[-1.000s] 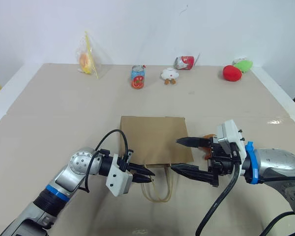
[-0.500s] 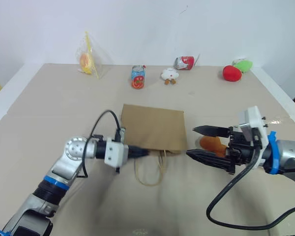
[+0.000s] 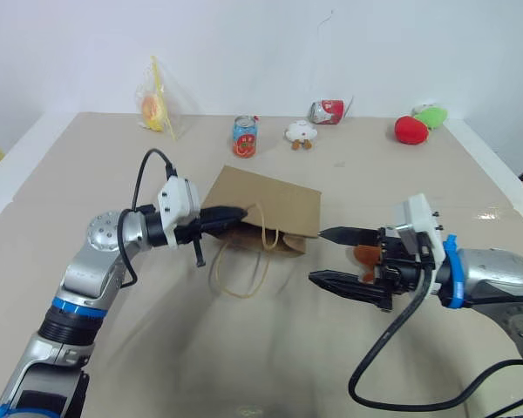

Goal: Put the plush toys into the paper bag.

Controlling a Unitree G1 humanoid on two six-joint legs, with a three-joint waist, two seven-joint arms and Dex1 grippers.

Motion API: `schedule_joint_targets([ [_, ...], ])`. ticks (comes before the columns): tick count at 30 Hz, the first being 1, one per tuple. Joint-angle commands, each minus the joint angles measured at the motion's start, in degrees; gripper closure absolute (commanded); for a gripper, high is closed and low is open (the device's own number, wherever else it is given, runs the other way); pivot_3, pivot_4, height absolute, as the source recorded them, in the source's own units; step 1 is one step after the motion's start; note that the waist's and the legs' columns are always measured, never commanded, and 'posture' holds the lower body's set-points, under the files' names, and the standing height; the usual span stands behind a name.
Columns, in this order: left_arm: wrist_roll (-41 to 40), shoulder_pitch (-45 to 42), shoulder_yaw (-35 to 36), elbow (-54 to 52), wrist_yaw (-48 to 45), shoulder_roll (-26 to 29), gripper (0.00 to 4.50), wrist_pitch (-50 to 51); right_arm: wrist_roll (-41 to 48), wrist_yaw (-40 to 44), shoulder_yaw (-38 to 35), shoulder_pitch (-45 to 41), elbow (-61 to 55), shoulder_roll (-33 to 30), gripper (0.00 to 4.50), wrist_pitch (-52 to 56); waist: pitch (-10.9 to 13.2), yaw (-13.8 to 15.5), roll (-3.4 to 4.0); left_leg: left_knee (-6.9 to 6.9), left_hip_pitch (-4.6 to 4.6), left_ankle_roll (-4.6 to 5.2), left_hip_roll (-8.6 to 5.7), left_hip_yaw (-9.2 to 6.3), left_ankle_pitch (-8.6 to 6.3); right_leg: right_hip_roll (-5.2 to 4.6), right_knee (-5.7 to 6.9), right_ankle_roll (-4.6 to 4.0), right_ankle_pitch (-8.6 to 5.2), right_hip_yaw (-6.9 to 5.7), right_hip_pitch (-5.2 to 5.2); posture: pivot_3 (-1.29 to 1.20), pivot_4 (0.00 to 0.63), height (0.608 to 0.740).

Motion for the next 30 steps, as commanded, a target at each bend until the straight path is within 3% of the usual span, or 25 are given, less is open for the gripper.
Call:
schedule_joint_targets([
  [1,-0.78,-3.33,3.22,-2.46,8.94,-3.63,4.48,5.94,-0.8,-1.41,2.62,-3.4,-0.37,1.43,0.0,-0.17,0.0,0.06,0.0,0.0,0.0,0.0,-0.01,0.0,0.0,-0.01,0.0,0.0,0.0,0.01,0.0,0.0,0.15,0.74],
  [8,-0.94,-2.84,2.33,-8.35,14.96,-7.05,4.48,11.74,-4.58,-5.41,9.78,-8.4,0.61,6.3,0.0,0.34,0.0,0.06,0.0,0.0,-0.04,0.0,-0.03,0.02,0.0,-0.02,0.0,-0.01,0.01,0.04,-0.03,0.0,0.15,0.74],
  [11,-1.5,-1.79,2.33,-11.02,16.05,-7.55,4.5,14.31,-9.12,-9.56,12.23,-10.45,2.74,9.48,0.83,-0.49,0.0,-0.08,0.0,-0.01,-0.03,0.0,0.0,0.01,0.0,0.02,0.03,-0.05,0.02,0.05,-0.04,0.0,0.15,0.74],
  [14,-2.12,-1.38,3.14,-12.42,18.34,-8.42,4.5,16.55,-10.83,-12.52,13.2,-11.19,3.26,12.16,2.26,-0.2,0.0,-0.05,0.0,0.0,-0.03,-0.01,-0.01,0.02,0.01,0.0,0.06,-0.05,0.02,0.06,-0.05,0.0,0.15,0.74],
  [16,-2.1,-1.34,3.0,-13.18,18.44,-8.45,4.5,17.03,-12.05,-14.43,13.82,-11.38,3.63,13.6,2.61,-0.14,0.0,-0.01,0.0,0.01,-0.05,-0.01,-0.02,0.03,0.01,-0.02,0.06,-0.05,0.03,0.06,-0.06,0.0,0.15,0.74],
  [18,-2.01,-1.06,2.85,-13.95,18.49,-8.45,4.5,17.42,-13.04,-15.87,14.06,-11.56,3.86,15.19,3.63,0.06,0.0,0.04,0.0,0.05,-0.08,-0.01,-0.04,0.04,0.0,-0.04,0.06,-0.05,0.03,0.07,-0.06,0.0,0.15,0.74],
  [20,-1.85,-0.71,2.92,-14.21,18.88,-8.56,4.5,17.78,-13.49,-17.19,14.22,-11.88,4.06,16.55,4.29,0.58,0.0,0.05,0.0,0.05,-0.08,-0.01,-0.03,0.03,0.0,-0.03,0.06,-0.05,0.03,0.07,-0.06,0.0,0.15,0.74],
  [30,-1.68,0.18,2.92,-15.21,21.18,-9.92,4.5,18.97,-19.49,-24.28,17.36,-14.96,7.52,23.63,4.43,0.86,0.0,-0.05,0.0,0.05,-0.08,-0.01,-0.03,0.02,0.01,-0.02,0.08,-0.08,0.05,0.06,-0.08,0.0,0.15,0.74],
])
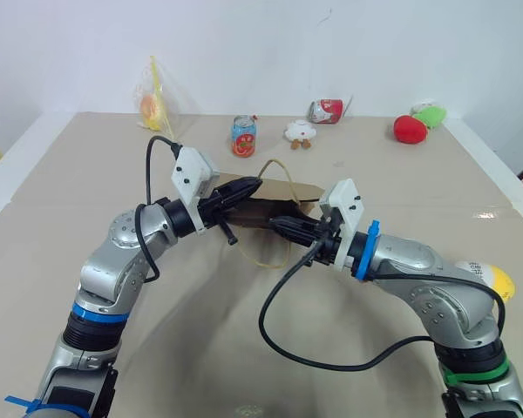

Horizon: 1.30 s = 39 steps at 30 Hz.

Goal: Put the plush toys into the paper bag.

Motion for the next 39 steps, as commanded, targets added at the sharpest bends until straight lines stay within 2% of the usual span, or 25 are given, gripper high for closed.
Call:
schedule_joint_targets([
  [1,-0.42,-0.12,1.27,-3.17,2.56,-1.39,4.5,0.96,-4.5,-3.78,2.52,-2.71,1.16,3.61,4.43,-0.59,0.0,-0.05,0.0,0.0,0.0,0.0,0.0,0.02,0.0,0.0,0.0,0.0,0.0,0.01,0.0,0.0,0.15,0.74],
  [9,-0.03,-1.87,2.12,-3.32,5.91,-3.4,4.5,1.41,-12.5,-5.65,7.78,-3.35,4.21,6.06,4.43,-1.96,0.0,-0.03,0.0,0.0,-0.02,0.0,0.0,0.03,0.0,0.0,0.0,0.0,0.0,0.03,-0.03,0.0,0.15,0.74],
  [20,1.75,-3.6,4.12,-3.29,8.42,-5.04,4.5,-3.19,-24.36,-5.54,15.03,-0.92,10.84,6.51,4.43,-3.34,0.0,-0.04,0.0,-0.02,-0.05,0.0,0.0,0.04,0.0,0.0,-0.01,-0.02,0.01,0.03,-0.05,0.0,0.15,0.74],
  [31,5.09,-2.94,4.71,-2.64,11.65,-6.35,4.5,-5.89,-31.04,-4.54,16.04,1.67,14.74,7.73,4.43,-8.84,0.0,-0.06,0.0,-0.01,-0.08,0.0,-0.01,0.06,0.0,0.01,0.0,-0.01,0.02,0.05,-0.09,0.0,0.15,0.74],
  [36,3.59,0.6,3.45,-6.03,9.26,-5.55,4.5,-5.34,-31.67,-4.73,14.33,1.32,15.63,9.3,4.43,-9.67,0.0,-0.14,0.0,0.0,-0.05,0.0,-0.01,0.08,0.0,0.01,0.0,-0.01,0.04,0.08,-0.08,0.0,0.15,0.74],
  [39,-0.78,1.95,3.95,-10.73,7.93,-6.25,4.5,-4.06,-32.04,-4.78,13.68,1.02,15.87,10.16,4.43,-9.47,0.0,-0.06,-0.01,-0.01,-0.08,0.0,0.0,0.07,0.0,0.01,0.0,-0.01,0.04,0.07,-0.1,0.0,0.15,0.74],
])
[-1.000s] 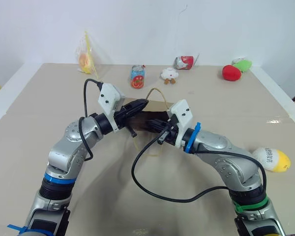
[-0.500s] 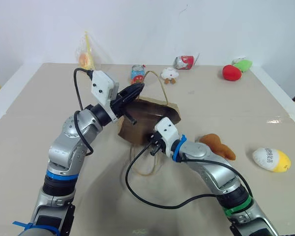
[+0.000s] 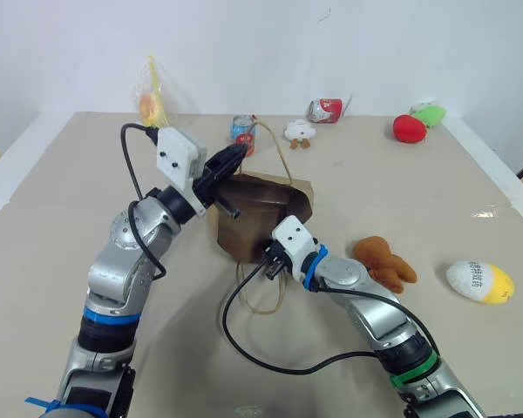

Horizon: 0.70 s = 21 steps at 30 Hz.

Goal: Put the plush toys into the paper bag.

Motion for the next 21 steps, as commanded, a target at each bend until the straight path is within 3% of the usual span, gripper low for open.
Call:
schedule_joint_targets([
  [1,-5.99,0.32,1.34,-8.44,-1.32,-0.6,4.5,0.74,-0.63,-0.05,-2.13,-0.77,-0.52,1.11,4.43,-0.48,0.0,0.01,0.0,0.01,-0.02,0.0,0.0,0.0,0.0,-0.02,0.0,0.0,0.0,0.0,0.0,0.0,0.15,0.74],
  [6,-7.6,-0.05,1.43,-12.01,-1.36,0.08,4.5,0.97,-1.05,0.67,-2.52,-0.43,-1.03,1.24,4.43,-0.31,0.0,0.0,0.0,0.01,-0.01,0.0,-0.01,0.02,0.0,-0.02,0.0,0.01,0.01,0.02,0.01,0.0,0.15,0.74],
  [21,-2.85,-2.46,2.12,-6.72,0.68,0.28,4.5,-2.91,-2.16,2.75,-3.0,0.87,-2.22,0.38,4.43,-0.59,0.0,0.0,0.0,0.0,0.01,0.0,-0.02,0.02,0.0,0.0,-0.01,-0.01,0.01,0.02,0.01,0.0,0.15,0.74],
])
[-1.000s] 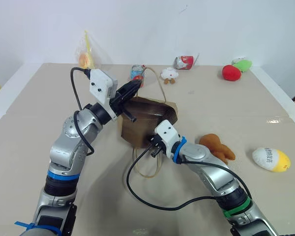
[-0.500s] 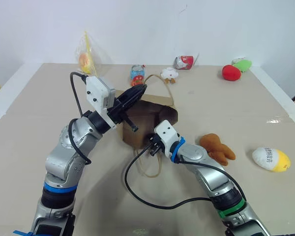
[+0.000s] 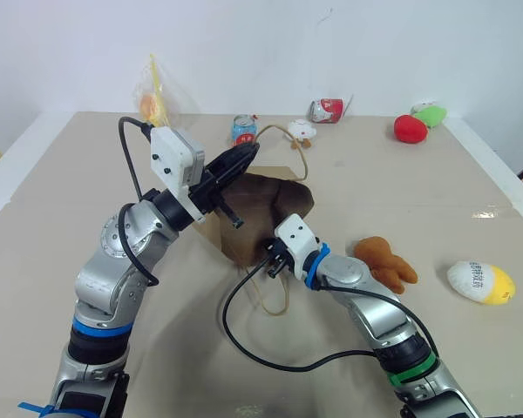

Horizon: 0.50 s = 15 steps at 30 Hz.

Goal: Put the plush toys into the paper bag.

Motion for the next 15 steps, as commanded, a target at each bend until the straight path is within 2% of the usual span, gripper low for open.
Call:
schedule_joint_targets([
  [1,0.75,-1.35,1.48,-1.5,0.68,-0.81,4.5,-3.36,-0.51,0.27,-1.59,0.36,-2.27,-0.18,4.43,-0.58,0.0,0.0,0.0,0.0,0.0,0.0,0.0,-0.01,0.0,0.01,0.0,0.0,0.0,-0.01,0.0,0.0,0.15,0.74],
  [10,4.66,-0.6,2.38,-2.27,4.31,-1.42,4.5,-5.64,0.05,-0.31,-3.17,-0.42,-1.75,1.76,4.43,0.01,0.0,0.0,0.0,0.0,0.0,0.0,0.01,-0.02,0.0,0.02,0.0,0.0,0.0,-0.01,0.0,0.0,0.15,0.74],
  [15,5.24,2.3,0.26,-2.19,2.58,-0.35,4.5,-4.87,0.04,-0.14,-4.11,-1.45,-1.47,2.5,4.43,-0.5,0.0,-0.02,0.0,-0.01,0.0,0.0,0.01,0.01,0.0,0.0,0.0,0.0,0.0,0.01,0.0,0.0,0.15,0.74],
])
